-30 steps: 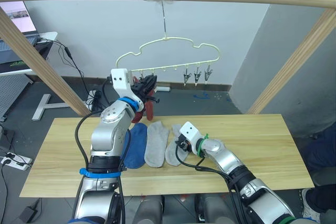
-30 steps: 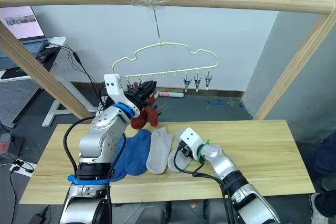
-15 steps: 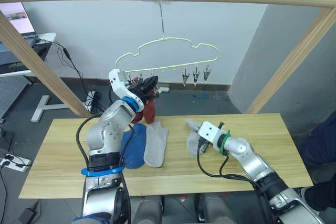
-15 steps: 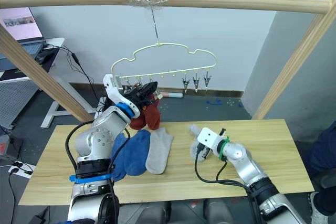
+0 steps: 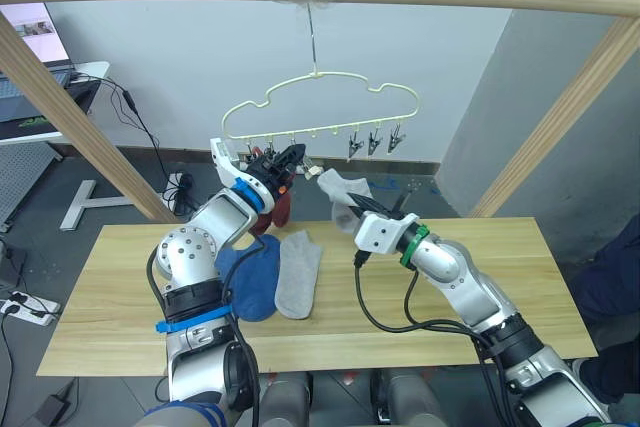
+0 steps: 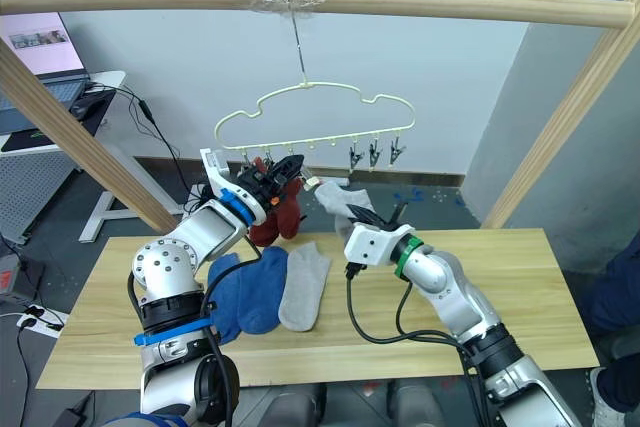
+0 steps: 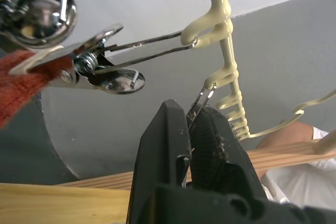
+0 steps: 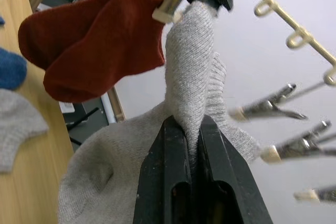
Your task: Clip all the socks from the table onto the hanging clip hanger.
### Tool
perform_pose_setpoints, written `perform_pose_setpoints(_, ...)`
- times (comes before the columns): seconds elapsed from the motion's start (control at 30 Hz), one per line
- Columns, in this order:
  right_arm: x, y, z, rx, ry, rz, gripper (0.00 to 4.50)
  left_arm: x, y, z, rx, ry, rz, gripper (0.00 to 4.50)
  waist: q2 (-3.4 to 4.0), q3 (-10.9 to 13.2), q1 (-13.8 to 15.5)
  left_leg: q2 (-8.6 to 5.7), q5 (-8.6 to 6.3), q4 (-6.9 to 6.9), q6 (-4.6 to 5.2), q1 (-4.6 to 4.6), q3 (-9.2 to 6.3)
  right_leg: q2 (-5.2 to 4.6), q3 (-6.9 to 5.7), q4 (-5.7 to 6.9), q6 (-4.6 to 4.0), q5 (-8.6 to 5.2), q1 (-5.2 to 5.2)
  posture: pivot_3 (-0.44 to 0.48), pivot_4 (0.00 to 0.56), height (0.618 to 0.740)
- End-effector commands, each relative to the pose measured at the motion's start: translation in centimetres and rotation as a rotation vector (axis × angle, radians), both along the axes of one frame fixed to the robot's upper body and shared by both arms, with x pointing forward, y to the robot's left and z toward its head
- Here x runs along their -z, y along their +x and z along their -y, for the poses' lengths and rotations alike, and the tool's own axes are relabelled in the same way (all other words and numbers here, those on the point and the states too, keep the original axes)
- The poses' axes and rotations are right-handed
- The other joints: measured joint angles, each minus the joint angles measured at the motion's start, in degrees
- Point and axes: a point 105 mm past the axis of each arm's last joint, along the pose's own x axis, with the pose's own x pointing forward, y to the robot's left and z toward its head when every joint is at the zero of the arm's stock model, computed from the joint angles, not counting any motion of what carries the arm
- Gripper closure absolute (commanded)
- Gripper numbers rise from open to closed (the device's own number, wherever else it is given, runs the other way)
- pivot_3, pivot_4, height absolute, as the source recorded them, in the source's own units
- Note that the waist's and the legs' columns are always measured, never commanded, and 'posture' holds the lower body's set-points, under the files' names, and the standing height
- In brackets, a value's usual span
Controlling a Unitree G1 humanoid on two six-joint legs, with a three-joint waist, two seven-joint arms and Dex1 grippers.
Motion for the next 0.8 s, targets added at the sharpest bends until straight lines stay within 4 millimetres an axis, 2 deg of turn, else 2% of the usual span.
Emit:
perform_pose_setpoints(0.03, -1.1, 0.0, -0.7, -0.024, 0.033, 0.018, 4.48, -0.5, 0.1, 0.3, 0.003, -0.009, 0.014, 4.41, 0.00, 0.0, 0.0, -0.01, 0.00, 0.00, 0.00, 0.00, 0.00, 0.00, 0.00, 0.00, -0.01, 0.00, 0.00, 0.092, 0.170, 0.740)
perform_pose_setpoints(0.2, -0.8, 0.2, -0.7, -0.019, 0.052, -0.015, 4.48, -0.8, -0.2, 0.7, 0.018, -0.020, 0.026, 4.41, 0.00, 0.0, 0.0, -0.01, 0.00, 0.00, 0.00, -0.01, 0.00, 0.00, -0.01, -0.01, -0.01, 0.01, 0.00, 0.097, 0.169, 0.740)
perform_pose_setpoints(0.6, -2.7, 0.4, -1.2, -0.027, 0.101, 0.033, 4.48, -0.3, -0.5, 0.9, 0.037, 0.000, 0.022, 4.41, 0.00, 0.0, 0.0, -0.01, 0.00, 0.00, 0.00, 0.00, 0.00, 0.00, 0.00, -0.01, -0.03, 0.01, 0.00, 0.098, 0.172, 0.740)
perform_pose_setpoints(0.8, -2.5, 0.4, -1.9, -0.047, 0.091, 0.017, 4.48, -1.1, -0.6, 0.9, 0.032, -0.001, 0.066, 4.41, 0.00, 0.0, 0.0, -0.01, 0.00, 0.00, 0.00, -0.01, 0.00, 0.00, 0.00, -0.02, -0.03, 0.02, -0.01, 0.101, 0.171, 0.740)
